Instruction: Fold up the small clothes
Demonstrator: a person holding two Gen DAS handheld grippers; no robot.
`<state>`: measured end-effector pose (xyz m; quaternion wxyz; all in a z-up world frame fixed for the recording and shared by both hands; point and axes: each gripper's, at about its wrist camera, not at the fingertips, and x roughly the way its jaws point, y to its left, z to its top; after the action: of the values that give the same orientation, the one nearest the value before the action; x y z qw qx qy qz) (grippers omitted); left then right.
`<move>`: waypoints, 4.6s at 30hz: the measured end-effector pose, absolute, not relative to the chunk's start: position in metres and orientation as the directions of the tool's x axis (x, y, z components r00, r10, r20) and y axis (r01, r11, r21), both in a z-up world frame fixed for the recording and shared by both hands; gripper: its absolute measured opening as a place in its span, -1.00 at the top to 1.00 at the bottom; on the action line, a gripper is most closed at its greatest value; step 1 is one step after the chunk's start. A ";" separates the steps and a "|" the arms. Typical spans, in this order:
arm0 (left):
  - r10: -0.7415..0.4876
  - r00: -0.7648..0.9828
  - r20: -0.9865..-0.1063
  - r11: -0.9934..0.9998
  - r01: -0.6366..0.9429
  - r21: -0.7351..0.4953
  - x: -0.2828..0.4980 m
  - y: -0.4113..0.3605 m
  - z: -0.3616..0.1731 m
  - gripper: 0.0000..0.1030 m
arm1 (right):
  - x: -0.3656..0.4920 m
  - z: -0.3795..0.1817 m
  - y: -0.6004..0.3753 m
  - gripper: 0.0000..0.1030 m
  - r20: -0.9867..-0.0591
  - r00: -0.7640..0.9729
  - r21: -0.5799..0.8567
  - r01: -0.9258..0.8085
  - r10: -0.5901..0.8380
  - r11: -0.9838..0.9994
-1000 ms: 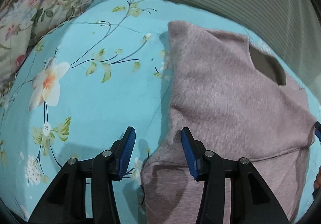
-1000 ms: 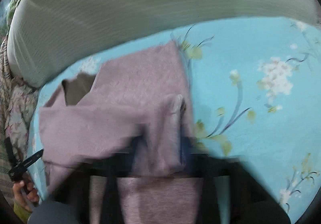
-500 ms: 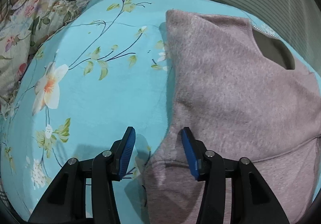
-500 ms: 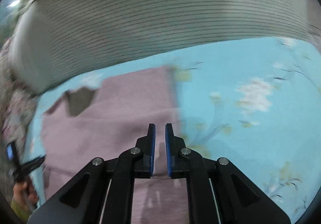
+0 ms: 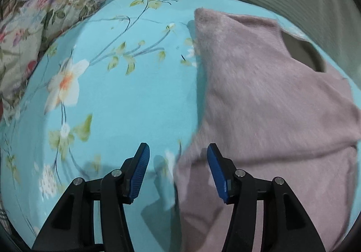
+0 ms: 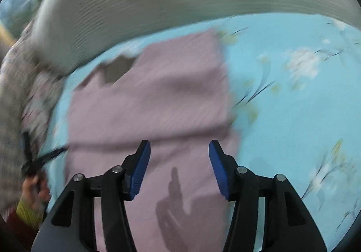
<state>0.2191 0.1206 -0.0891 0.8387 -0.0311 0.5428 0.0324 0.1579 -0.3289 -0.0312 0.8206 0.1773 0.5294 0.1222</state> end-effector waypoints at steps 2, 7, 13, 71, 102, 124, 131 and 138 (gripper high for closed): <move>-0.003 0.403 -0.915 0.997 -0.067 -0.032 0.200 0.121 -0.086 -0.03 | 0.137 -0.036 -0.305 -0.07 -0.833 0.323 0.442 -0.101 0.450 0.891; -0.068 0.377 -0.924 0.998 0.014 -0.067 0.142 0.118 -0.081 -0.03 | 0.078 -0.052 -0.264 -0.07 -0.860 0.148 0.460 -0.188 0.488 0.868; -0.141 0.314 -0.939 0.989 0.094 -0.117 0.067 0.113 -0.084 -0.03 | 0.001 -0.069 -0.266 -0.07 -0.953 0.018 0.296 -0.167 0.303 0.940; -0.667 0.209 -0.715 0.745 0.199 -0.637 -0.073 0.151 -0.061 0.92 | -0.067 -0.005 -0.359 0.86 -0.552 0.507 0.788 0.056 0.662 0.613; -0.347 0.526 -0.777 0.919 0.024 -0.394 0.305 0.109 -0.051 0.91 | 0.302 -0.056 -0.397 0.82 -0.747 0.530 0.560 0.177 0.401 0.809; -0.504 0.288 -0.814 0.858 0.276 -0.434 0.212 -0.004 -0.086 0.07 | 0.229 -0.070 -0.279 0.15 -0.837 0.289 0.389 -0.285 0.466 0.876; -0.398 0.244 -0.885 0.880 0.373 -0.293 0.238 -0.050 -0.108 0.31 | 0.282 -0.057 -0.297 0.22 -0.839 0.411 0.272 -0.250 0.356 0.929; -0.261 0.417 -0.871 0.953 0.253 -0.165 0.317 -0.020 -0.089 0.60 | 0.326 -0.031 -0.364 0.22 -0.802 0.574 0.230 0.038 0.167 0.973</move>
<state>0.3171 -0.0203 -0.0891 0.8416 -0.0039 0.5180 -0.1529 0.3261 -0.3644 -0.0308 0.8802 0.1114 0.4599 0.0364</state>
